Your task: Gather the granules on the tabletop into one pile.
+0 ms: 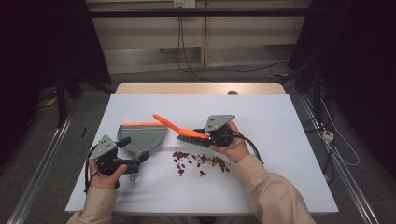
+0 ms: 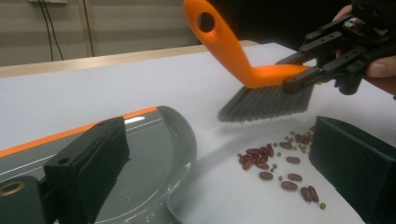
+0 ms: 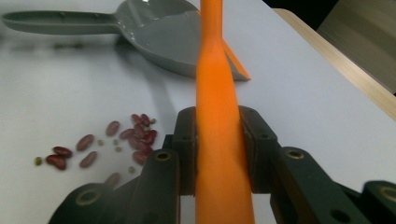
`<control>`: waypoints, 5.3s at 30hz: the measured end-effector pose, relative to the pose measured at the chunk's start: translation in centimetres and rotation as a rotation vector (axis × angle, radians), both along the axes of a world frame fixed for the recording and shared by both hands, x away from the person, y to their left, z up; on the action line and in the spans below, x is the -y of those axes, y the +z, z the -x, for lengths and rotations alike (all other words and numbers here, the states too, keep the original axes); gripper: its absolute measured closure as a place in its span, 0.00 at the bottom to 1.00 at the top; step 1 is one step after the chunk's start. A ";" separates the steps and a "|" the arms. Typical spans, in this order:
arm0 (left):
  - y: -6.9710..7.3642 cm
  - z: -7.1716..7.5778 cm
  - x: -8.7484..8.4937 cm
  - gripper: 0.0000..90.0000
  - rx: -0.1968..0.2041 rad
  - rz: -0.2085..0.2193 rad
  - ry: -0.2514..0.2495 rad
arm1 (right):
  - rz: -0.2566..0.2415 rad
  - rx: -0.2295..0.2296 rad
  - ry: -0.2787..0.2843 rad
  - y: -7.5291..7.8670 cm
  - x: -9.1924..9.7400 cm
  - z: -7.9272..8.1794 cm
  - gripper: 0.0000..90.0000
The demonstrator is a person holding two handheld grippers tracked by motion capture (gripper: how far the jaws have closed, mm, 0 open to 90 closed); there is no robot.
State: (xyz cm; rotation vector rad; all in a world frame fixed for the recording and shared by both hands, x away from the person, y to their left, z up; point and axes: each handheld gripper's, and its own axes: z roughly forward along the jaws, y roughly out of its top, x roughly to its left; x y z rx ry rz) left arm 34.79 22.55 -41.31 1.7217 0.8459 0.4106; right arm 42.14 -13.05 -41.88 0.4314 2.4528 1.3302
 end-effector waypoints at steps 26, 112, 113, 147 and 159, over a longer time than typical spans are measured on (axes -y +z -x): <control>-0.2 0.2 0.3 0.05 -0.009 -0.010 -0.017 | -0.008 0.006 0.060 -0.1 -1.3 2.2 0.79; -0.4 0.3 1.1 0.05 -0.013 -0.031 -0.047 | -0.126 0.017 -0.569 -2.1 3.6 9.4 0.79; -0.4 0.3 1.1 0.05 -0.013 -0.033 -0.049 | -0.137 0.006 -0.564 -2.1 3.7 9.3 0.79; -0.2 0.3 1.2 0.05 -0.003 -0.032 -0.051 | 0.113 -0.229 -0.642 1.7 6.8 3.9 0.76; 0.0 0.3 1.3 0.05 0.000 -0.033 -0.050 | 0.080 -0.307 -0.637 1.7 7.3 3.2 0.79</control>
